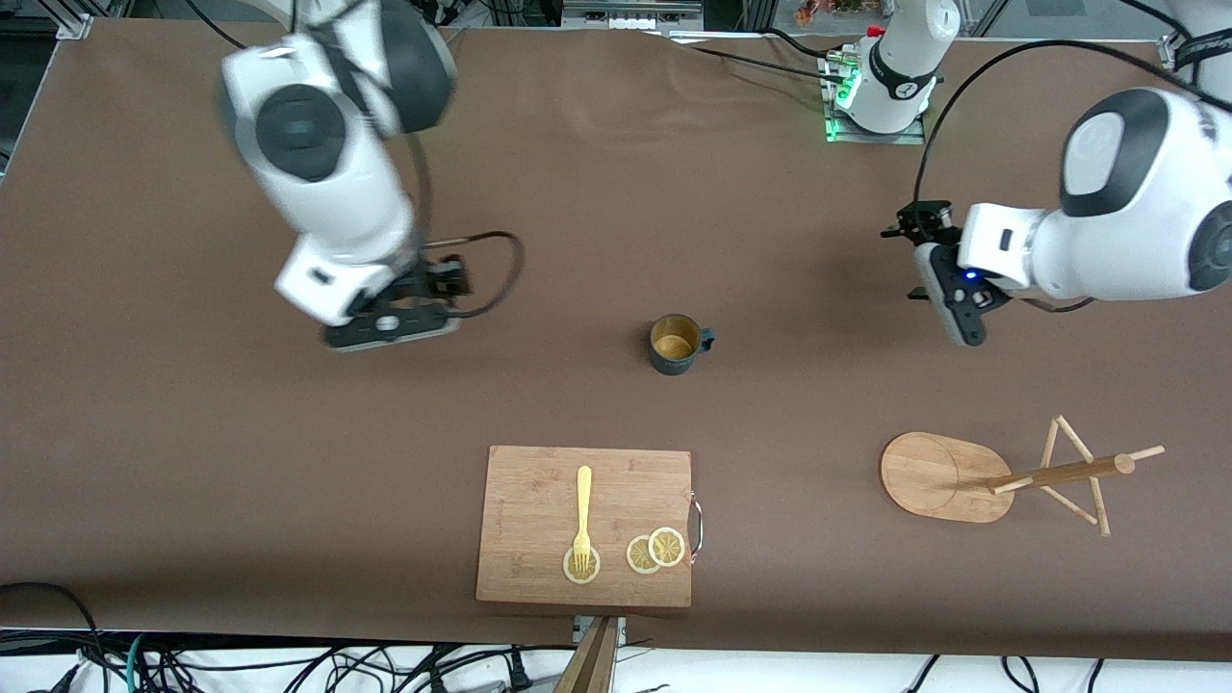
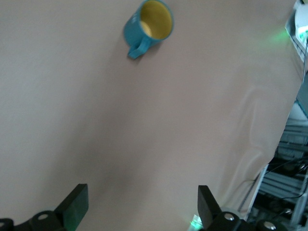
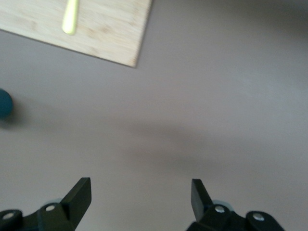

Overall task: Pass cup and hang on rack
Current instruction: 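Release the mug with the right gripper while the left gripper approaches, then move the left gripper to the mug handle while the right gripper retracts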

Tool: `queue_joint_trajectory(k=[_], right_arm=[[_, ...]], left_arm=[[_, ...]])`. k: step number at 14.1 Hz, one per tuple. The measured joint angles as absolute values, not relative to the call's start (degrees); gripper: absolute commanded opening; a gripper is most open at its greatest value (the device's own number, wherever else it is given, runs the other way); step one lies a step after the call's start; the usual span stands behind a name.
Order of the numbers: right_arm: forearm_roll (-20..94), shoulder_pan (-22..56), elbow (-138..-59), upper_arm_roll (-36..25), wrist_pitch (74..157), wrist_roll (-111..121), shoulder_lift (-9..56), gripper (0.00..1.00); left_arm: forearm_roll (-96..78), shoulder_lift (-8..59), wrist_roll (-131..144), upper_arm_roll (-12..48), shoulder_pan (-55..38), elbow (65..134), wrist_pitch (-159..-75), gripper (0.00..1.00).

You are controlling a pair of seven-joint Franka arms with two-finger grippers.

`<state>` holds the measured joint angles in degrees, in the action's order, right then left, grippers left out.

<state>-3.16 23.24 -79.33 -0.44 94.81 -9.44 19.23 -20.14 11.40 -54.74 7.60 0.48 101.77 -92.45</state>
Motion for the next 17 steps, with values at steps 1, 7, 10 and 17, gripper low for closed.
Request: queue_joint_trajectory(k=[1,7,10,17], right_arm=[[-2.2,22.3,-79.3,-3.5,93.0,-6.1,18.1,0.92],[-0.6,21.2,-79.4,-15.6,85.6,4.2,13.0,0.92],[-0.6,19.8,-80.5,-16.2,84.6,5.1,12.5,0.92],[0.1,-0.8,-94.0,-3.7,90.5,5.5,4.3,1.00]], left_arm=[[-20.4,11.5,-57.4,8.6,0.4,103.8,-95.5,1.00],[-40.9,11.9,-86.2,9.3,0.2,120.2,-114.3,1.00],[-58.6,12.2,-105.5,9.8,0.1,129.3,-120.7,1.00],[-96.8,25.4,-153.6,10.9,-3.3,134.5,-125.0,1.00]])
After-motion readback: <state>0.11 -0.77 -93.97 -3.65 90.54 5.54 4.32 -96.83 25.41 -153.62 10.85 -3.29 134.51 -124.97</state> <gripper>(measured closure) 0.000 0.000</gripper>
